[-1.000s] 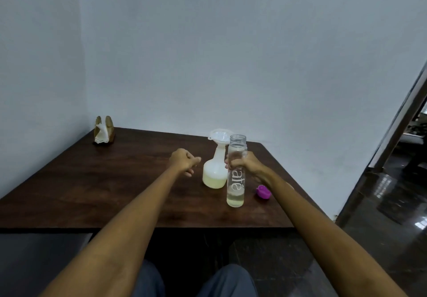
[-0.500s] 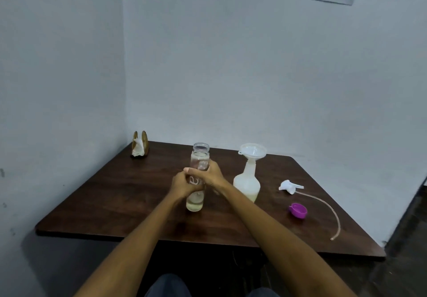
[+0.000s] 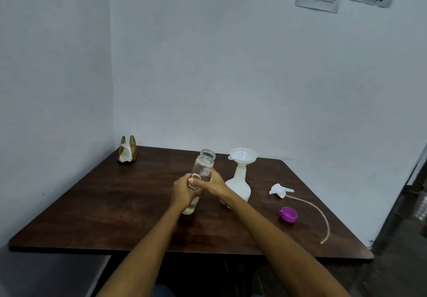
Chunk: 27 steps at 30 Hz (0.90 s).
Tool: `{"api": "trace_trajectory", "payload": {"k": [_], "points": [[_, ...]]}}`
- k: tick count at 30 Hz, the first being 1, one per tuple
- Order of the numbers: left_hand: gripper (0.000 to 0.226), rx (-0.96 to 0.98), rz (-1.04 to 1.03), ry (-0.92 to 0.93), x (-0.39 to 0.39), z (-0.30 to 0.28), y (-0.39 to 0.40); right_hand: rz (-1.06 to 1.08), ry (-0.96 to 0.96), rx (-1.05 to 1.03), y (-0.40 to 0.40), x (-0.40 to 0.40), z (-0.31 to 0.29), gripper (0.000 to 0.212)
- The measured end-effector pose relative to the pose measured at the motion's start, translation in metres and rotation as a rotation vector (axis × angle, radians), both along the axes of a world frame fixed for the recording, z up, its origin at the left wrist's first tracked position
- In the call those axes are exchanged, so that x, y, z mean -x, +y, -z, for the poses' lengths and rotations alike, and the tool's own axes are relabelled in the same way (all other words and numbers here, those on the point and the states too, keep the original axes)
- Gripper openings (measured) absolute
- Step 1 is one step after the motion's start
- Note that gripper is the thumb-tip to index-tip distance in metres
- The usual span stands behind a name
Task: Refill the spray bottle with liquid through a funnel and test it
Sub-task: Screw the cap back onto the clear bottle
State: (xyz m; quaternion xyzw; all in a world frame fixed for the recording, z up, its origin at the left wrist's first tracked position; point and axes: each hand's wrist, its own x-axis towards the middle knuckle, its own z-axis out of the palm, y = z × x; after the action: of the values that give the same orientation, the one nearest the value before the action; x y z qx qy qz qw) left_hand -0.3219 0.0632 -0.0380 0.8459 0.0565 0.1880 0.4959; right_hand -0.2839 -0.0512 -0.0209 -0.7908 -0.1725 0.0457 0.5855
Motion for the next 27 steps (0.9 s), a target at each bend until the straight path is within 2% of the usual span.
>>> {"api": "trace_trajectory", "payload": {"k": [2,6,8,11,13,17,18,20,23,27], "points": [[0.037,-0.04,0.012,-0.012,0.001,0.0,-0.002,-0.015,-0.001,0.045,-0.005,0.0,0.001,0.1],[0.043,-0.035,-0.03,-0.048,0.006,0.002,0.001,-0.026,0.063,0.199,-0.024,0.018,-0.009,0.093],[0.045,0.003,-0.082,-0.042,0.007,0.004,0.008,-0.058,0.101,0.301,-0.041,0.026,-0.011,0.077],[0.046,0.004,-0.112,-0.014,0.008,0.005,0.012,-0.07,0.172,0.461,-0.074,0.032,-0.011,0.037],[0.047,-0.01,-0.125,0.003,0.007,0.002,0.007,0.033,0.104,0.578,-0.1,0.031,-0.006,0.022],[0.052,0.008,-0.142,0.061,0.005,-0.003,0.003,0.417,-0.17,0.961,-0.154,0.031,0.006,0.032],[0.052,0.014,-0.145,0.077,0.006,-0.003,0.004,0.479,-0.173,1.043,-0.166,0.032,0.011,0.037],[0.051,0.032,-0.142,0.094,0.006,-0.002,0.007,0.512,-0.045,1.155,-0.185,0.032,0.023,0.051],[0.049,0.05,-0.132,0.086,0.006,-0.001,0.007,0.466,0.109,1.174,-0.202,0.027,0.04,0.054],[0.049,0.053,-0.126,0.083,0.005,-0.001,0.008,0.484,0.004,1.168,-0.208,0.02,0.046,0.039]]}}
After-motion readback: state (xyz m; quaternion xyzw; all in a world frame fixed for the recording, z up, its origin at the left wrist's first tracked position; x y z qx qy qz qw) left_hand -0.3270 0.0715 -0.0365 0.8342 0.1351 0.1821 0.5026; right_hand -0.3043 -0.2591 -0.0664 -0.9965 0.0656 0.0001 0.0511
